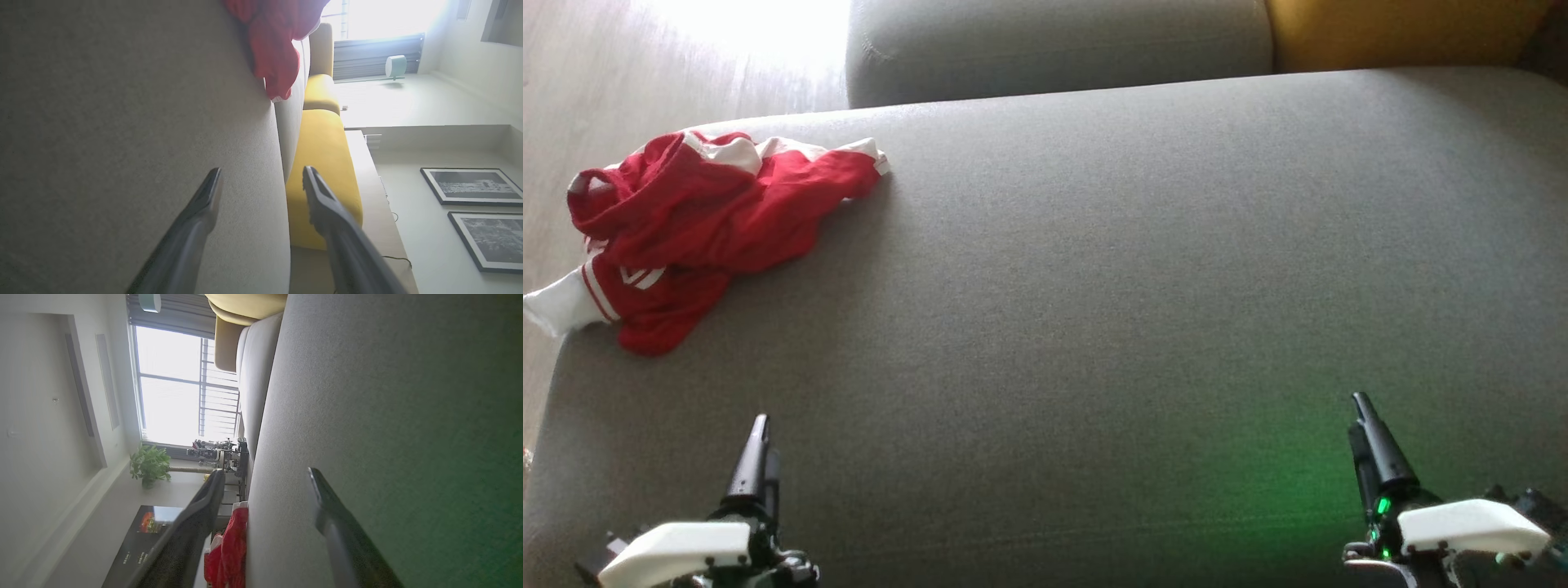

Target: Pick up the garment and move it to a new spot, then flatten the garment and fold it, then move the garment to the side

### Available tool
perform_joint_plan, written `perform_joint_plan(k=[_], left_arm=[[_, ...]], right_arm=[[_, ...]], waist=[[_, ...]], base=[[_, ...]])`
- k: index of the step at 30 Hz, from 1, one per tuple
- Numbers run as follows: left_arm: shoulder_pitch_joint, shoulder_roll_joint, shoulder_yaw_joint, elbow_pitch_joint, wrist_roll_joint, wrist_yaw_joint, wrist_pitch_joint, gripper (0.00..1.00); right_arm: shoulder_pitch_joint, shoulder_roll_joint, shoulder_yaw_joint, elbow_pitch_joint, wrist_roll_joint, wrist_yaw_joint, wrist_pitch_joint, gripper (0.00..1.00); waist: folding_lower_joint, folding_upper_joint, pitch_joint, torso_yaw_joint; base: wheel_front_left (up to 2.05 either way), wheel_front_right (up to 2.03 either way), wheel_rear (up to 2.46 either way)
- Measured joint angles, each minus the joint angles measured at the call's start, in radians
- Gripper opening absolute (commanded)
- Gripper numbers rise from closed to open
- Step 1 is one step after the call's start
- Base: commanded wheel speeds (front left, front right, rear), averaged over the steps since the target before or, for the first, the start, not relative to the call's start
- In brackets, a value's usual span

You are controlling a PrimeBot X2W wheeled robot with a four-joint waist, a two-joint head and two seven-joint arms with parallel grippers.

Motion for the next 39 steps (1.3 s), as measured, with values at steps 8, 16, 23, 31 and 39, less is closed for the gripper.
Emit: perform_joint_plan(k=[8, 16, 23, 31, 39], left_arm=[[0.0, 0.0, -0.012, -0.038, 0.116, 0.006, -0.026, 1.0], [0.0, 0.001, -0.04, -0.069, 0.26, 0.033, -0.044, 1.0], [0.0, 0.001, -0.067, -0.088, 0.352, 0.057, -0.061, 1.0], [0.0, 0.002, -0.089, -0.116, 0.465, 0.085, -0.087, 1.0], [0.0, 0.002, -0.101, -0.123, 0.572, 0.122, -0.105, 1.0]], right_arm=[[0.0, 0.0, 0.024, -0.029, -0.134, 0.0, -0.023, 1.0], [0.0, 0.0, 0.051, -0.066, -0.264, 0.0, -0.044, 1.0], [0.0, 0.0, 0.072, -0.09, -0.354, 0.0, -0.062, 1.0], [0.0, 0.0, 0.082, -0.12, -0.466, 0.0, -0.083, 1.0], [0.0, 0.0, 0.095, -0.133, -0.567, 0.0, -0.109, 1.0]], waist=[[0.0001, 0.0, -0.002, -0.002], [0.0001, 0.0, -0.003, -0.005], [0.0001, 0.0, -0.004, -0.007], [0.0001, 0.0, -0.004, -0.009], [0.0, 0.0, -0.003, -0.016]], base=[[0.0, 0.0, 0.0], [0.0, 0.0, 0.0], [0.0, 0.0, 0.0], [0.0, 0.0, 0.0], [0.0, 0.0, 0.0]])
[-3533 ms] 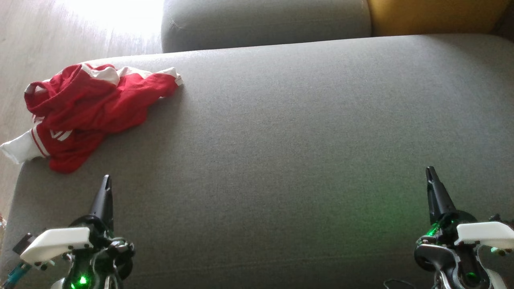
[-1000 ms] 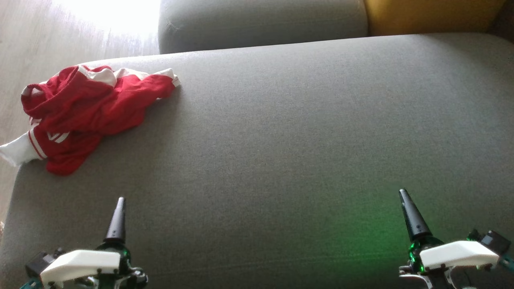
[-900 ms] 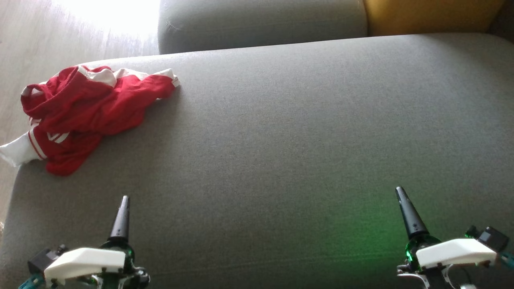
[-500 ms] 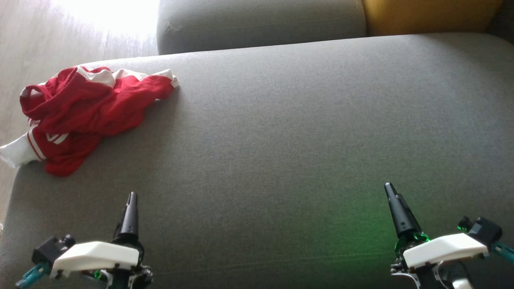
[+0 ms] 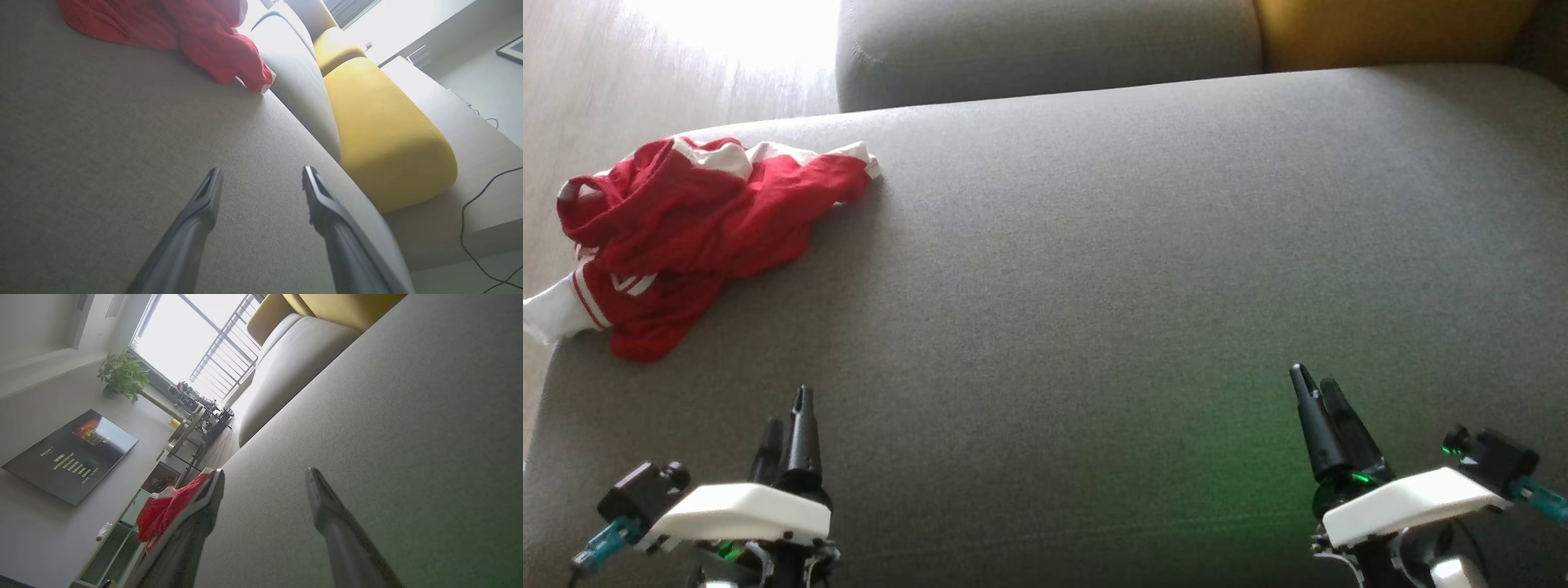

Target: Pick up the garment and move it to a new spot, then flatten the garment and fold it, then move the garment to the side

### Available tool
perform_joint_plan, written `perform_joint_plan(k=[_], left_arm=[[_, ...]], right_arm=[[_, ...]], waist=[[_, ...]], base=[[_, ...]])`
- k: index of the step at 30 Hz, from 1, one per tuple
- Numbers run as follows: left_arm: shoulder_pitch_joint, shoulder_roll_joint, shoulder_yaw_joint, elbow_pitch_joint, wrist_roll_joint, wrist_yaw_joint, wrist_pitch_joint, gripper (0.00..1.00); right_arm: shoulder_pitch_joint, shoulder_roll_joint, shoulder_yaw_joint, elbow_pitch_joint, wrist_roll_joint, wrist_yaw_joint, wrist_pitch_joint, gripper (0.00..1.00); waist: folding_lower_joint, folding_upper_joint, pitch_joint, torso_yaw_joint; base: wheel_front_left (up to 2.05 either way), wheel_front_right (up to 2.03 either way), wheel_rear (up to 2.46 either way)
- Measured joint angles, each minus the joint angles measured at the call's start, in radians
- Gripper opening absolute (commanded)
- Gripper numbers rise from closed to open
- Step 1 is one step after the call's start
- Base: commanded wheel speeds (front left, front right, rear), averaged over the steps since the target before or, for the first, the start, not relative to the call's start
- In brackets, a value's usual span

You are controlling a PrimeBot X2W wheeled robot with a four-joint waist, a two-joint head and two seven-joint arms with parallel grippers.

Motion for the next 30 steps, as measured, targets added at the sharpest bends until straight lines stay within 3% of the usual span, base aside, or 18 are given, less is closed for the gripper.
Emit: perform_joint_plan(k=[30], left_arm=[[0.0, 0.004, -0.042, -0.098, 0.407, 0.051, -0.089, 1.0]], right_arm=[[-0.017, -0.001, 0.008, -0.089, -0.35, 0.0, -0.089, 1.0]], waist=[[0.0, 0.0, -0.009, -0.017]], base=[[0.0, 0.0, 0.0]])
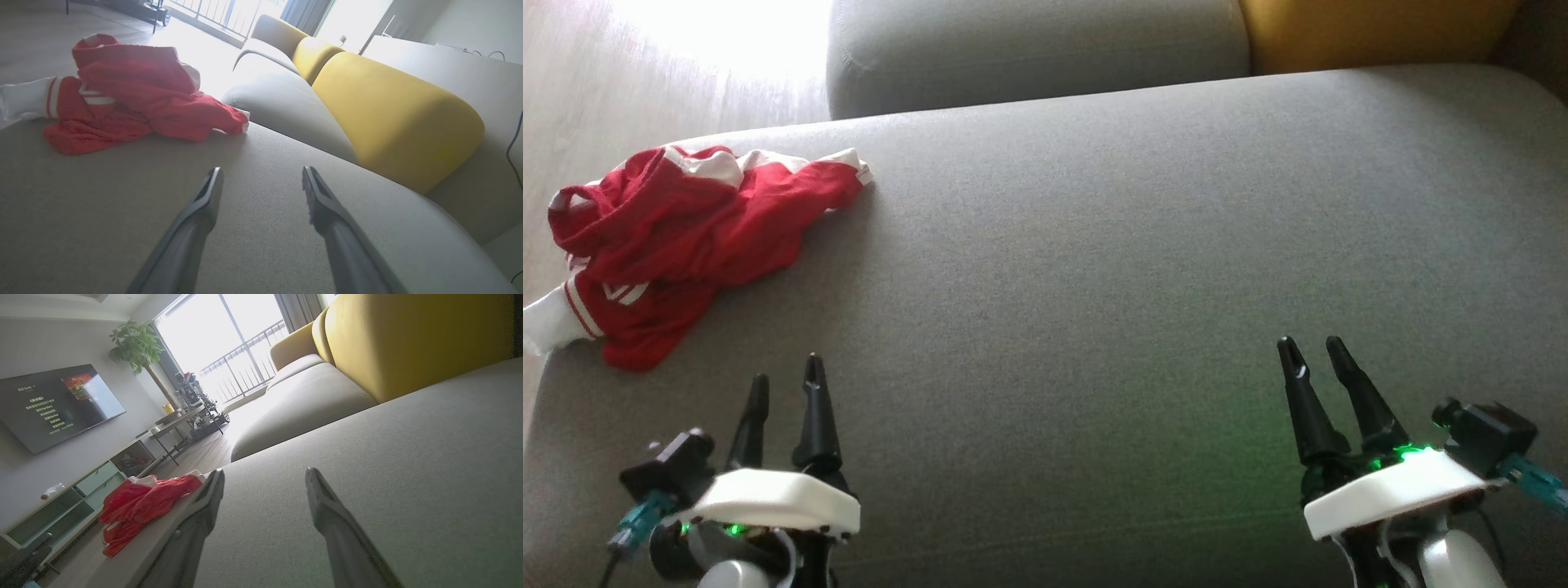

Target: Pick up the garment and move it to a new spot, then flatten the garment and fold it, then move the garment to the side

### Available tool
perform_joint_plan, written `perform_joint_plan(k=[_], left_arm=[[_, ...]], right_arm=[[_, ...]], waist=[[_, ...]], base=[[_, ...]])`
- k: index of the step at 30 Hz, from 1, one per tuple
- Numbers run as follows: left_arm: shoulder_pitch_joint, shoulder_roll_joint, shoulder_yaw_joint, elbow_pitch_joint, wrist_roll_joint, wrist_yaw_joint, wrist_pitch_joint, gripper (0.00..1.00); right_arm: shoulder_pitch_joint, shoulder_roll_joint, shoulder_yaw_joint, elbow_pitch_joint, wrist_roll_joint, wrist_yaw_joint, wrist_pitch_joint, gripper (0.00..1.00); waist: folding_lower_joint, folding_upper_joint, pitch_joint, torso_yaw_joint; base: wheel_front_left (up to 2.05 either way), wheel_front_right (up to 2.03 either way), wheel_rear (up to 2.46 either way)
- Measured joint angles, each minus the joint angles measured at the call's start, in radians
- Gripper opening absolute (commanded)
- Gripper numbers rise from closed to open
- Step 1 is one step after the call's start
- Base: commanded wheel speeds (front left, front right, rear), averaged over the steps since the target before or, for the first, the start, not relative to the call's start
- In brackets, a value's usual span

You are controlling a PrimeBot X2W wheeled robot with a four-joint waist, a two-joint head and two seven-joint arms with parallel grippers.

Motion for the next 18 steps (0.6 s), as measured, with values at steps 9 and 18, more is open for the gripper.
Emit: perform_joint_plan(k=[9, 18], left_arm=[[0.001, 0.003, -0.02, -0.03, 0.116, 0.008, -0.03, 1.0], [0.001, 0.009, -0.042, -0.052, 0.225, 0.018, -0.05, 1.0]], right_arm=[[0.0, 0.0, 0.005, -0.024, -0.107, 0.0, -0.023, 1.0], [0.0, 0.0, 0.008, -0.041, -0.2, 0.0, -0.048, 1.0]], waist=[[0.0, 0.0, -0.003, -0.005], [0.0, 0.0, 0.002, -0.011]], base=[[0.0, 0.0, 0.0], [0.0, 0.0, 0.0]])
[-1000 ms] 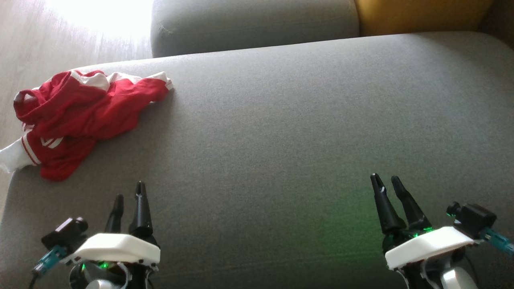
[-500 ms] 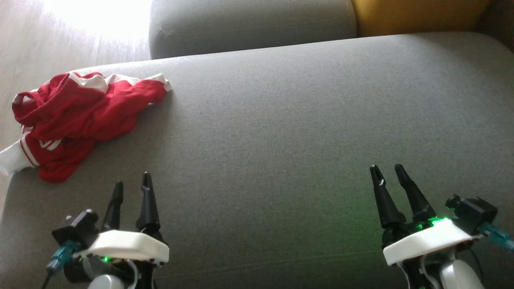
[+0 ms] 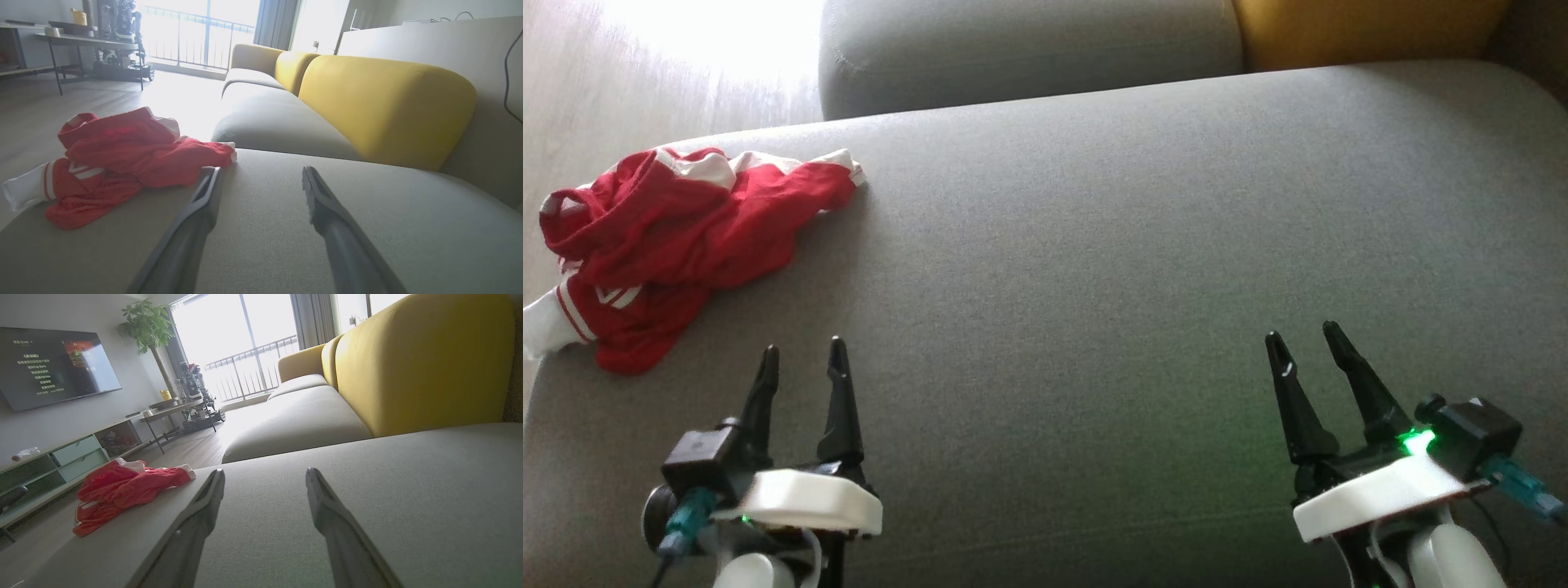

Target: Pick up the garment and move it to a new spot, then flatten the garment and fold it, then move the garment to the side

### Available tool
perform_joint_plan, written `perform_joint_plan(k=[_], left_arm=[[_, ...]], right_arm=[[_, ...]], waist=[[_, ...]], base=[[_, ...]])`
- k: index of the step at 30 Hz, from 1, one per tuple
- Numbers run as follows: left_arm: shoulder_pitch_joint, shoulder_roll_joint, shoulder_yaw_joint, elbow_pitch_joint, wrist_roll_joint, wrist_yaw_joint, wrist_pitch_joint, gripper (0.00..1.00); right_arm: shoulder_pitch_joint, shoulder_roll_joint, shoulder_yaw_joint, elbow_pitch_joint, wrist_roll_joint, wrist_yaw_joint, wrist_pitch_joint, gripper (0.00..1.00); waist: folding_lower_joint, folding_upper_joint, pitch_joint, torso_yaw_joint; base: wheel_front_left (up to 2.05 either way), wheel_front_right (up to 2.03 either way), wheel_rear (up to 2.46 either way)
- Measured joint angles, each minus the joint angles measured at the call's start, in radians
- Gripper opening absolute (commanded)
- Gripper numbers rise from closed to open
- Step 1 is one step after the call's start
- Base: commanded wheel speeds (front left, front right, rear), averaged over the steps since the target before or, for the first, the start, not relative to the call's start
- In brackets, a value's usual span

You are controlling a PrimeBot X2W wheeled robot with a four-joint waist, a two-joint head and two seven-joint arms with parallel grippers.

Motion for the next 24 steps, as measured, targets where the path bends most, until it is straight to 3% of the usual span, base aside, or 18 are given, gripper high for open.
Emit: perform_joint_plan(k=[18, 24], left_arm=[[0.003, 0.014, -0.046, -0.04, 0.228, 0.029, -0.054, 1.0], [0.003, 0.015, -0.048, -0.041, 0.241, 0.034, -0.054, 1.0]], right_arm=[[0.0, -0.001, -0.01, -0.003, -0.199, 0.0, -0.053, 1.0], [-0.001, -0.001, -0.012, 0.0, -0.217, 0.0, -0.053, 1.0]], waist=[[0.0, 0.0, -0.011, -0.006], [0.0, 0.0, -0.013, -0.009]], base=[[0.0, 0.0, 0.0], [0.0, 0.0, 0.0]])
